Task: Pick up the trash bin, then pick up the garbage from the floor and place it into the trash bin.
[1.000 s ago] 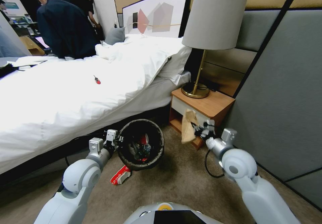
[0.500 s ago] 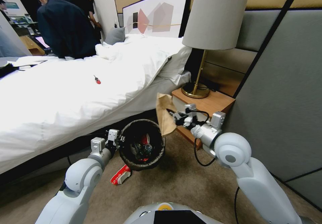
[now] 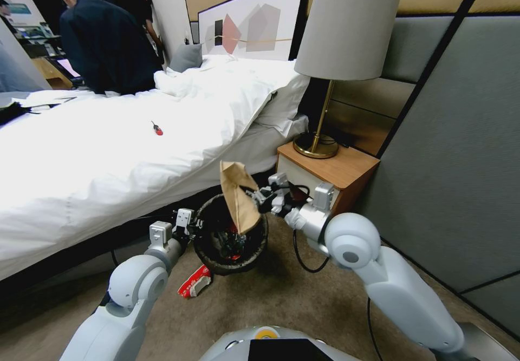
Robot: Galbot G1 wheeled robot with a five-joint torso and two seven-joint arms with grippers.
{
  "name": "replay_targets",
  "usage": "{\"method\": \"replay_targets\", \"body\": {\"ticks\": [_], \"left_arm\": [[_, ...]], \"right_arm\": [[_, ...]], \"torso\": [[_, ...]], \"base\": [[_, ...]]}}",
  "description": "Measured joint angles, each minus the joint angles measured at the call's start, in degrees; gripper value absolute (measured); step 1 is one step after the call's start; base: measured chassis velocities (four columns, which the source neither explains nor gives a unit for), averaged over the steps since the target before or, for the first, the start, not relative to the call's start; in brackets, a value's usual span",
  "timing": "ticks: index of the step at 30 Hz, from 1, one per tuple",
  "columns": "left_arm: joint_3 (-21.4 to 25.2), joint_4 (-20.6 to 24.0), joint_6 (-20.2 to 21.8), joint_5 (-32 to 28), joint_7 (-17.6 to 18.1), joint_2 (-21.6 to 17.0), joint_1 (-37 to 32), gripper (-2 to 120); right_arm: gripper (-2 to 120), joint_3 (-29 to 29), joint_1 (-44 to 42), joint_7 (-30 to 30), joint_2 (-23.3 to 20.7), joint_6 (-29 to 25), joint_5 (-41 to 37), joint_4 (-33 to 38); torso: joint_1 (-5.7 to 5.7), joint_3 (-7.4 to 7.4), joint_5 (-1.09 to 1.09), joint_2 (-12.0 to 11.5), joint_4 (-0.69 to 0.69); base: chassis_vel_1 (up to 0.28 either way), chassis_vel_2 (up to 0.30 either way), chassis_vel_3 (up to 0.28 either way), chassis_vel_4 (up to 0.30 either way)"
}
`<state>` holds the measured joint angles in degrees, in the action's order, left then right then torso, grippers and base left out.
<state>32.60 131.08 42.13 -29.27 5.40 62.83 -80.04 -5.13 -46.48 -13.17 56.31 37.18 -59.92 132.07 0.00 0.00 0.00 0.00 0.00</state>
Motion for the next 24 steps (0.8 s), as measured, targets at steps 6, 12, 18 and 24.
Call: {"method": "replay_targets", "body": {"ticks": [6,12,18,24], "left_arm": [[0.05,0.02,0.00,-0.20,0.01,-0.06,-0.01,1],[0.07,0.11,0.00,-0.35,0.01,-0.07,-0.03,1],[0.08,0.13,0.00,-0.37,-0.02,-0.05,0.00,1],[0.08,0.28,0.00,-0.46,-0.06,-0.07,0.00,1]], "right_arm": [[0,-1.40,-1.75,-0.99,0.16,0.04,1.35,-1.52],[0,-1.87,-2.65,-1.19,0.28,0.41,2.14,-2.35],[21,-3.37,-3.17,-2.35,1.53,0.96,3.25,-3.87],[44,-4.67,-2.96,-3.38,3.03,0.91,4.08,-5.09]], "torso": [[0.00,0.00,0.00,0.00,0.00],[0.00,0.00,0.00,0.00,0.00],[0.00,0.00,0.00,0.00,0.00],[0.00,0.00,0.00,0.00,0.00]], "base": [[0.000,0.000,0.000,0.000],[0.000,0.000,0.000,0.000],[0.000,0.000,0.000,0.000],[0.000,0.000,0.000,0.000]]}}
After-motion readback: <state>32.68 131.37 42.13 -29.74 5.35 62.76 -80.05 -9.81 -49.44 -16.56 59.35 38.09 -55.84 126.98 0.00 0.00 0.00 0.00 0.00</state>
